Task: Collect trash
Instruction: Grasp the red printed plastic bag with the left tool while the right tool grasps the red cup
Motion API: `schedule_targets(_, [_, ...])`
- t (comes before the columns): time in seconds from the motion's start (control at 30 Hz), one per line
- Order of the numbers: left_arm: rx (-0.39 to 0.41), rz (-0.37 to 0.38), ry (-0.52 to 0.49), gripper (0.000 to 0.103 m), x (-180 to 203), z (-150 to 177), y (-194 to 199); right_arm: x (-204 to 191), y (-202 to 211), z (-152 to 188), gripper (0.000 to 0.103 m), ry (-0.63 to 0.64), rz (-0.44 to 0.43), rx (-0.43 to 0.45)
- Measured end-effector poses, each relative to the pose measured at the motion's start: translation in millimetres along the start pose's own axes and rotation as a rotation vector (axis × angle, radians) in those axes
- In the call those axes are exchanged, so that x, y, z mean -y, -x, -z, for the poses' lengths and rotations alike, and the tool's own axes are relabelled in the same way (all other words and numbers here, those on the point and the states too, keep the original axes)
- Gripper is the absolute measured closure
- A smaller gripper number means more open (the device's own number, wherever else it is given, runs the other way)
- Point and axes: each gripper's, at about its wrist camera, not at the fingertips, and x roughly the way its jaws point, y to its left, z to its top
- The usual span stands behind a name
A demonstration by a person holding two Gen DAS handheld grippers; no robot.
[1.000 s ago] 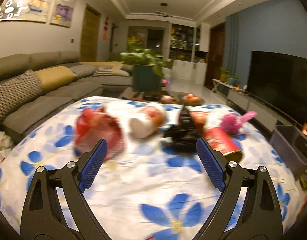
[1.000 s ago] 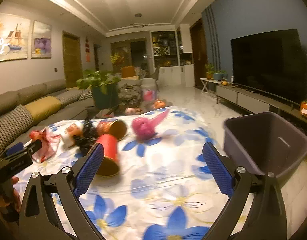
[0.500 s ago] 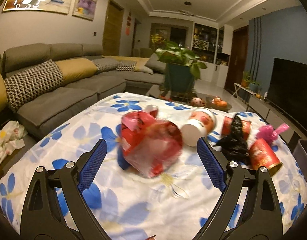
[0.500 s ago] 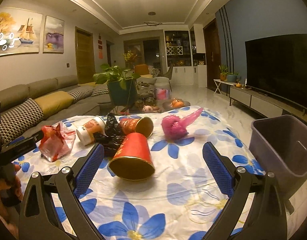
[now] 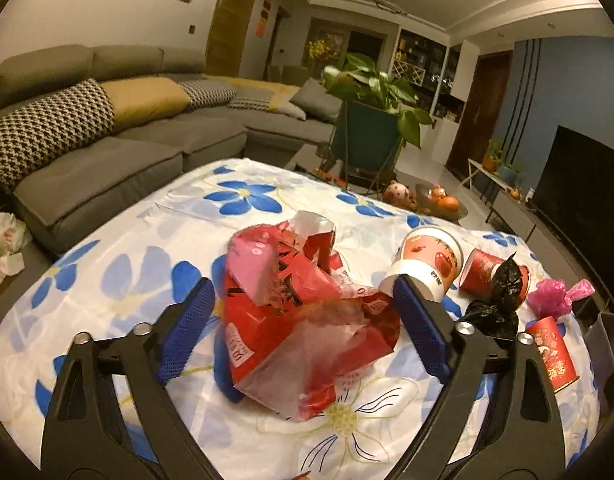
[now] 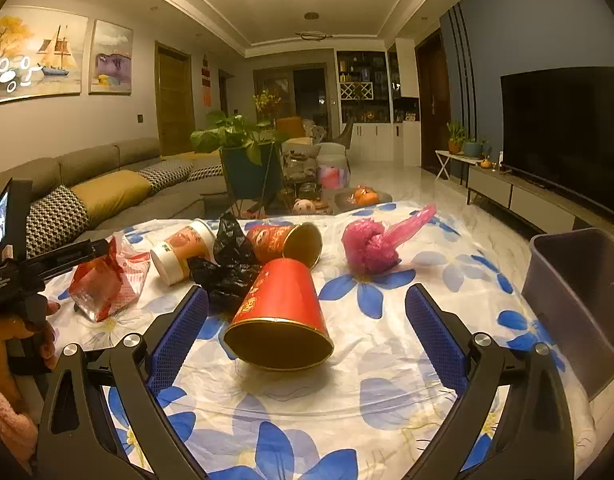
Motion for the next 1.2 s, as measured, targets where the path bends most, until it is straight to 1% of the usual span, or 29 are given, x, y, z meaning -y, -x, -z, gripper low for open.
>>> schedule_targets(0.03, [-0.011, 0.010, -0.007, 0.030, 0.7, 0.0, -3.1, -0.1, -2.8, 1.0, 0.008, -0.001, 0.002, -0.007])
schedule_targets(0.07, [-0.021, 0.018, -0.015, 0.034, 1.6, 1.1, -5.6, -0.3, -4.4, 1.9, 0.008, -0.002, 0.002, -0.010])
schedule_targets(0.13, [-0.047, 0.032, -0.027, 0.054, 1.7, 4.9, -11.5, -1.5, -8.5, 2.8, 0.008, -0.005, 0.000, -0.020])
schedule_targets(0.17, [-0.066, 0.043, -0.027, 0.060, 1.0, 7.0, -14.9, -2.2, -10.1, 2.4, 0.008, -0.004, 0.000, -0.023])
schedule_targets(0.2, [-0.080, 0.058, -0.021, 0.074, 0.0, 8.8, -17.0, -3.2, -11.7, 2.5, 0.008, -0.002, -0.001, -0.026])
schedule_targets(0.23, [-0.091, 0.070, -0.013, 0.090, -1.9, 10.9, -18.6, -3.7, -13.0, 2.8, 0.008, -0.001, -0.002, -0.029])
schedule_targets(0.33, [-0.095, 0.103, 0.011, 0.099, -6.1, 13.3, -16.6, -5.9, -17.4, 2.8, 0.008, -0.001, -0.007, -0.037])
schedule_targets(0.43, [-0.069, 0.113, -0.008, 0.101, -2.5, 14.9, -7.1, -6.7, -25.3, 3.0, 0.008, -0.006, -0.006, -0.054])
schedule_targets(0.57, [-0.010, 0.116, -0.038, 0.102, 4.9, 19.7, 18.8, -7.4, -36.5, 4.4, 0.008, -0.018, -0.006, -0.082])
schedule_targets(0.77, [0.024, 0.144, -0.022, 0.102, 3.5, 28.3, 45.4, -9.4, -53.8, 4.4, 0.008, -0.020, -0.009, -0.127])
schedule_targets(0.9, [0.050, 0.157, -0.013, 0.102, 5.3, 33.5, 65.7, -12.3, -61.8, 7.0, 0.012, -0.010, -0.013, -0.154])
schedule_targets(0.97, [0.064, 0.161, -0.023, 0.102, 9.0, 35.0, 73.0, -12.9, -66.0, 8.4, 0.014, -0.006, -0.016, -0.171])
schedule_targets(1.03, [0.069, 0.160, -0.036, 0.102, 12.0, 36.6, 76.8, -12.5, -69.7, 10.9, 0.024, -0.004, -0.019, -0.193])
schedule_targets(1.2, [0.065, 0.166, -0.042, 0.102, 15.3, 38.9, 81.3, -9.5, -69.3, 10.6, 0.035, -0.012, -0.037, -0.207])
